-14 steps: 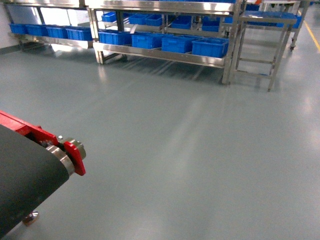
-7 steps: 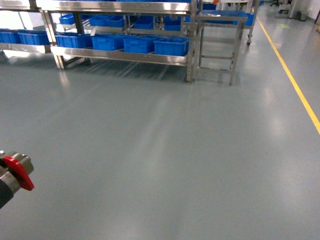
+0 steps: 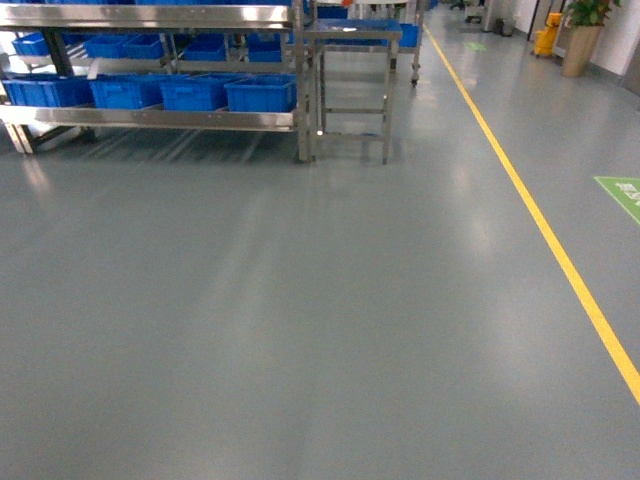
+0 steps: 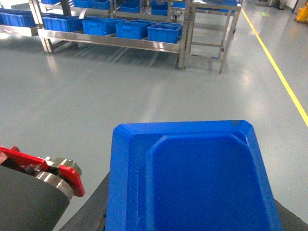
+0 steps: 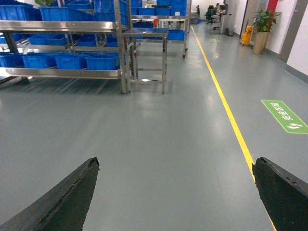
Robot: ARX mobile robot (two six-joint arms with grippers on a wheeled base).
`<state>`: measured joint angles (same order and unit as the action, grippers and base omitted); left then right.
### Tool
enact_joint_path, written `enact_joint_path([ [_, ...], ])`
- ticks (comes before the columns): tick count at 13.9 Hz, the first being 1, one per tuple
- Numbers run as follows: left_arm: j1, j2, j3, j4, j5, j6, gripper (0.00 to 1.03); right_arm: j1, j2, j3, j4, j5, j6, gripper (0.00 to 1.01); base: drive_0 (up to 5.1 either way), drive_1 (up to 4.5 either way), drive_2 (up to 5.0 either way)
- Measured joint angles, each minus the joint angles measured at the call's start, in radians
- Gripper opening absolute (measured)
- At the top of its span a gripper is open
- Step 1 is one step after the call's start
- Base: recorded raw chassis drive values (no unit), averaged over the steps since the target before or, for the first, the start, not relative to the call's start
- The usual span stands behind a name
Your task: Pick blue part to blue bin on bottom shelf
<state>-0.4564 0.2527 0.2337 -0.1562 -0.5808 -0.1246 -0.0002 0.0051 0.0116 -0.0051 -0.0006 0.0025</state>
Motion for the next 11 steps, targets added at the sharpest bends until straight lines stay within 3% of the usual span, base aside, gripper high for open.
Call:
enact_joint_path([
  [6, 0.000, 0.002, 0.000, 0.000, 0.000, 0.000, 0.43, -0.001, 0.000, 0.000, 0.001, 0.003, 0.000, 0.98, -1.3, -1.27, -1.3],
  [11, 0.001, -0.002, 0.000, 0.000, -0.002, 0.000, 0.43, 0.000, 0.000, 0.000, 0.001, 0.000, 0.000, 0.98, 0.0, 4.32, -4.3],
])
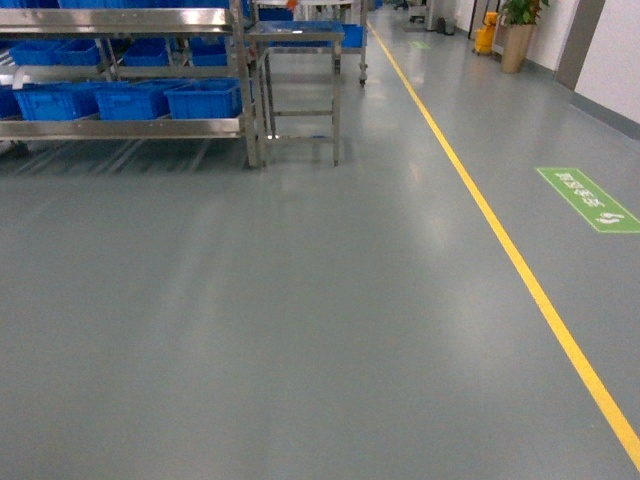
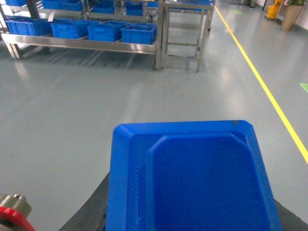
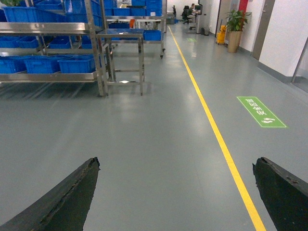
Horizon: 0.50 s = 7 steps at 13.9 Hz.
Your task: Pick blue part to blue bin on bottom shelf
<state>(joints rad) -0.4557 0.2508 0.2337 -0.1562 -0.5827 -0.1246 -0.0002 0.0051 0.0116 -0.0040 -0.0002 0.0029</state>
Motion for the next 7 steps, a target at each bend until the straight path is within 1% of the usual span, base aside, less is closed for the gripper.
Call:
enact_joint_path([
  [7, 0.000, 0.004, 0.000, 0.000, 0.002, 0.000, 0.43, 0.000, 0.000, 0.000, -0.002, 0.000, 0.000, 0.98, -0.1, 4.27, -4.4],
])
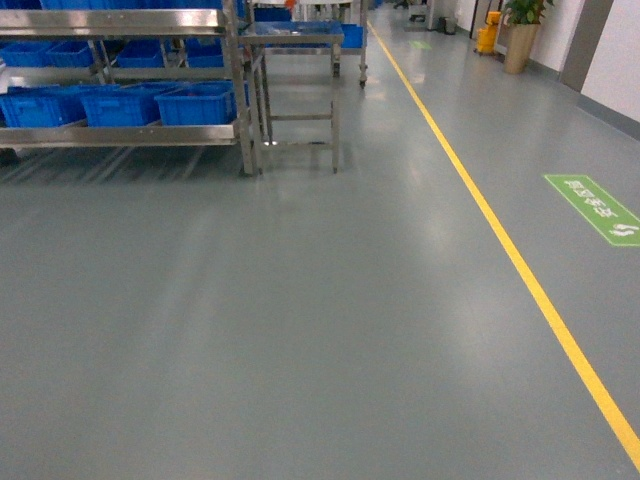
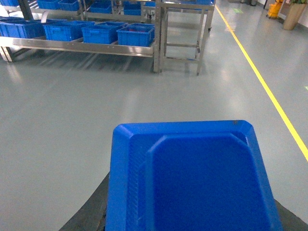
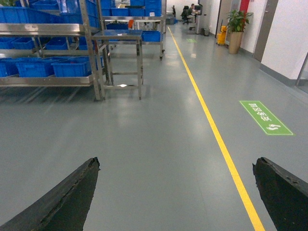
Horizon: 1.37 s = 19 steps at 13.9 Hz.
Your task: Pick blue part to blue bin on bottom shelf
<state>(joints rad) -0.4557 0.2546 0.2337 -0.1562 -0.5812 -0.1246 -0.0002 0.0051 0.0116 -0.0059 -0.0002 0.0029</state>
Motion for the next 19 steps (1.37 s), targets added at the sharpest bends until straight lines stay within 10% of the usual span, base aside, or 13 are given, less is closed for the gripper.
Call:
enact_joint_path([
  [19, 0.000, -0.001, 0.000, 0.000, 0.000, 0.000, 0.43, 0.000, 0.000, 0.000, -0.001, 0.000, 0.000, 0.98, 0.0, 4.35, -4.3],
])
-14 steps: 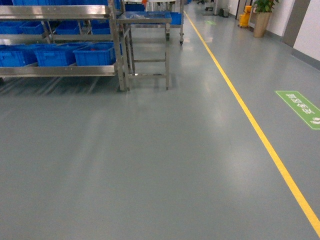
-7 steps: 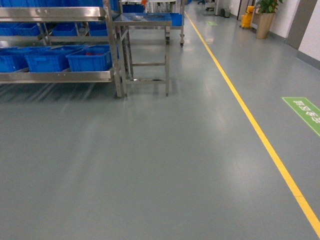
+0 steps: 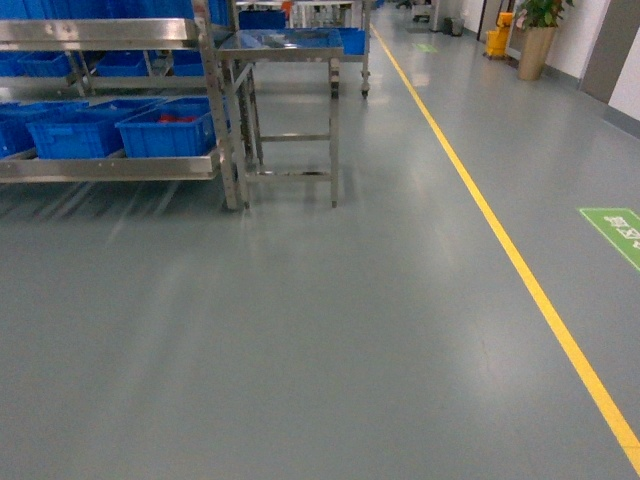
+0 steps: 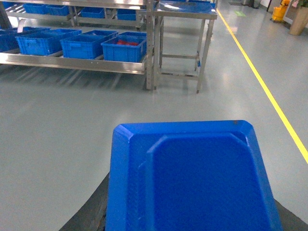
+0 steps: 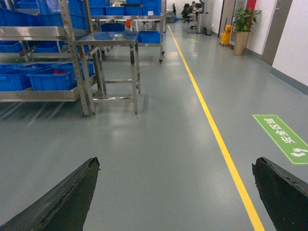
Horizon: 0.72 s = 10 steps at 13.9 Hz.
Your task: Pick blue part to blue bin on bottom shelf
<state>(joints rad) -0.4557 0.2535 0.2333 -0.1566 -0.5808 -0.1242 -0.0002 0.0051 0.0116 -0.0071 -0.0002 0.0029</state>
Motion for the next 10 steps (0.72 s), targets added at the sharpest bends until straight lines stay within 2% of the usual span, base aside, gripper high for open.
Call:
enact_joint_path([
  [10, 0.000, 0.001, 0.000, -0.006, -0.002, 0.000, 0.43, 0.000, 0.000, 0.000, 0.006, 0.000, 0.000, 0.98, 0.0, 4.28, -4.4],
])
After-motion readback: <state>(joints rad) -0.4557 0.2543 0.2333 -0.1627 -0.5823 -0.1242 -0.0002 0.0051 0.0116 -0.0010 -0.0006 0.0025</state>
